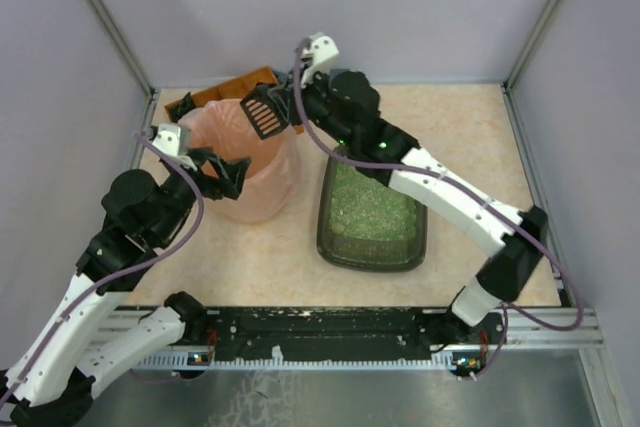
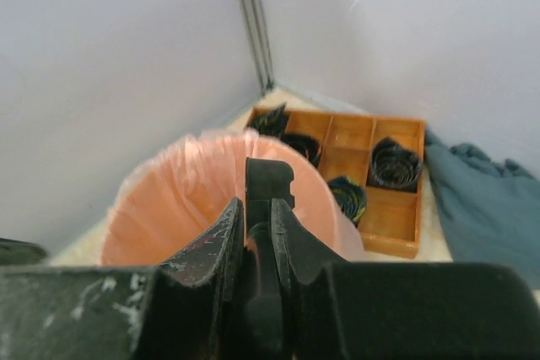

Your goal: Clean the litter box

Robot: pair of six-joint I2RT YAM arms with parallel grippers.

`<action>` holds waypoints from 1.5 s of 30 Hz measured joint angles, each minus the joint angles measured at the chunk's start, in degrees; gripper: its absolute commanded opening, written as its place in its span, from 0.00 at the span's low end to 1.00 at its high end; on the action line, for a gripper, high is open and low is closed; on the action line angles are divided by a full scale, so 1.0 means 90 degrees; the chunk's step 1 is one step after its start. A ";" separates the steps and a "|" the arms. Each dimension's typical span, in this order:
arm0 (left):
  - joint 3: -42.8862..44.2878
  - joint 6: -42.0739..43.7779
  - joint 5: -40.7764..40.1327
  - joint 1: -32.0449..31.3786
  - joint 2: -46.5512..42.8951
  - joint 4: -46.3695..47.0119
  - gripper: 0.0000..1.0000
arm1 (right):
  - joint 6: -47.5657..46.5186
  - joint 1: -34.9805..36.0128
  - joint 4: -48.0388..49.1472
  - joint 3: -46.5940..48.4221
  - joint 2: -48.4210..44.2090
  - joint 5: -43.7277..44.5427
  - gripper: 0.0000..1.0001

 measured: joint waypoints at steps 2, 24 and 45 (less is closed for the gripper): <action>0.0002 0.0007 0.0143 0.0000 0.0112 0.0080 0.91 | 0.0129 -0.0019 0.0197 -0.0350 -0.0486 0.0228 0.00; 0.0481 -0.0687 0.2021 -0.1027 0.4320 0.0423 0.76 | 0.2351 -0.0461 -0.2815 -0.4962 -0.5610 0.3470 0.00; 0.0464 -0.1090 0.2103 -0.1307 0.5714 -0.0112 0.57 | 0.2278 -0.1090 -0.2526 -0.5627 -0.4070 0.2276 0.00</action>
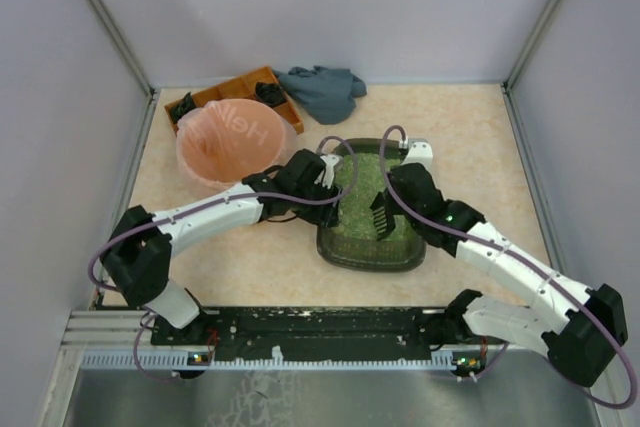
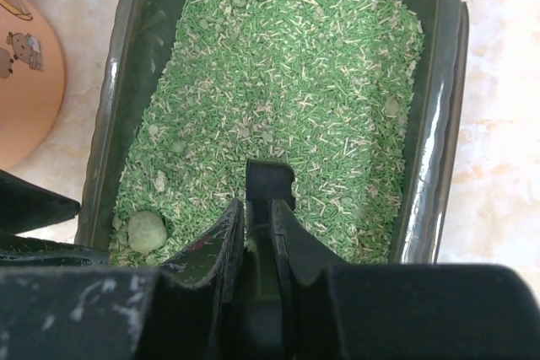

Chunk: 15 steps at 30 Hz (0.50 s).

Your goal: Clean the litter box

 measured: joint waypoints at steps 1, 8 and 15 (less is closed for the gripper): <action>-0.0015 0.0002 0.0039 0.0000 0.0012 0.0012 0.56 | 0.0015 -0.0022 0.0102 -0.0061 0.0032 -0.0070 0.00; -0.0087 0.0080 0.0141 0.0046 0.0194 0.0138 0.45 | 0.0614 -0.0376 0.1103 -0.0867 0.0022 -0.0675 0.00; -0.0100 0.0168 0.0138 0.0056 0.0206 0.0158 0.41 | 0.1586 -0.0495 0.2552 -0.1785 0.0129 -0.1166 0.00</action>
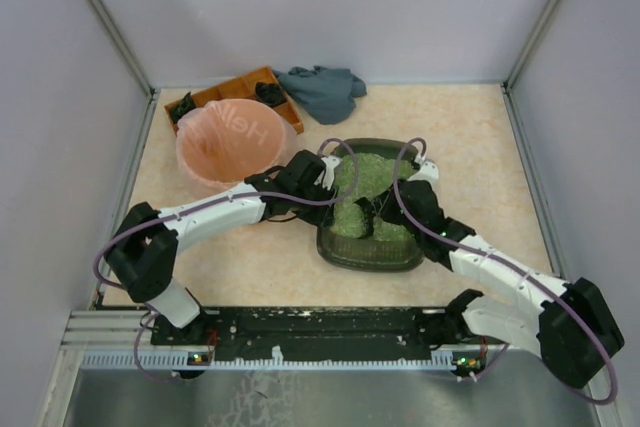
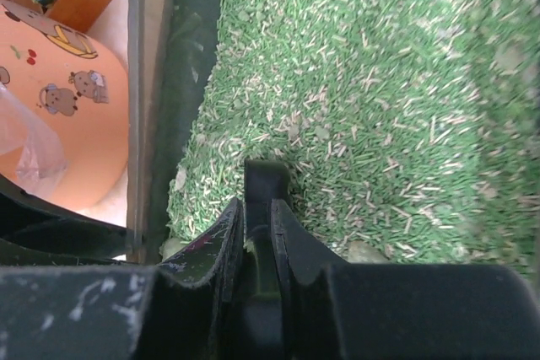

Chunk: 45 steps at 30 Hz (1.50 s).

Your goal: Clean the litter box

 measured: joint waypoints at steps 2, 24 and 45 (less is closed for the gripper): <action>0.0000 0.0027 0.0000 0.0000 0.0002 0.0000 0.41 | 0.0374 -0.0010 0.0486 -0.0274 0.0134 -0.0148 0.00; 0.0078 0.0287 -0.0097 -0.0041 -0.0170 0.0129 0.58 | 0.0840 -0.0831 0.0219 -0.0627 -0.0721 -0.0559 0.00; -0.0129 0.0262 -0.0197 0.0032 -0.0646 0.0508 0.59 | -0.1785 -0.1581 -0.0612 0.1435 -0.0257 -0.0935 0.00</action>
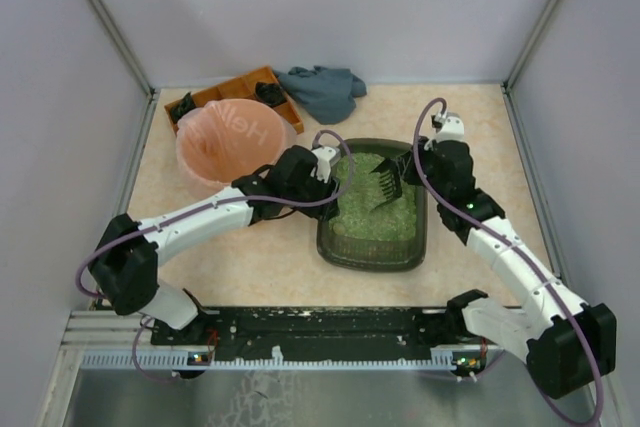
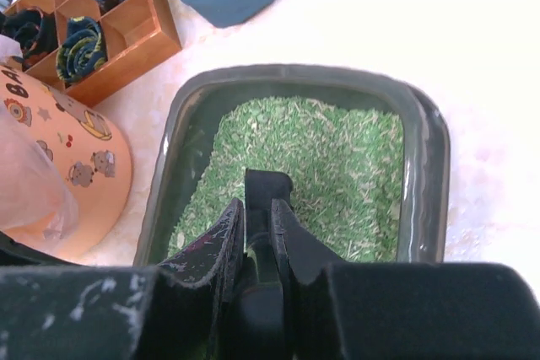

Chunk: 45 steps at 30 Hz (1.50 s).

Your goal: Clean the litter box

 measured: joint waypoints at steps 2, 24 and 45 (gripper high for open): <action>-0.0019 -0.0002 0.0000 0.0000 -0.0017 0.0012 0.58 | -0.0321 0.0000 -0.0070 0.0265 0.0102 0.0041 0.00; -0.0563 -0.0102 0.0051 0.0010 -0.0075 0.0287 0.49 | -0.0325 0.0017 -0.0629 0.0452 0.0155 -0.0794 0.00; -0.0743 -0.0097 0.0381 0.0051 0.0007 0.0430 0.30 | 0.0469 0.1688 0.0085 0.0061 0.1338 0.0435 0.00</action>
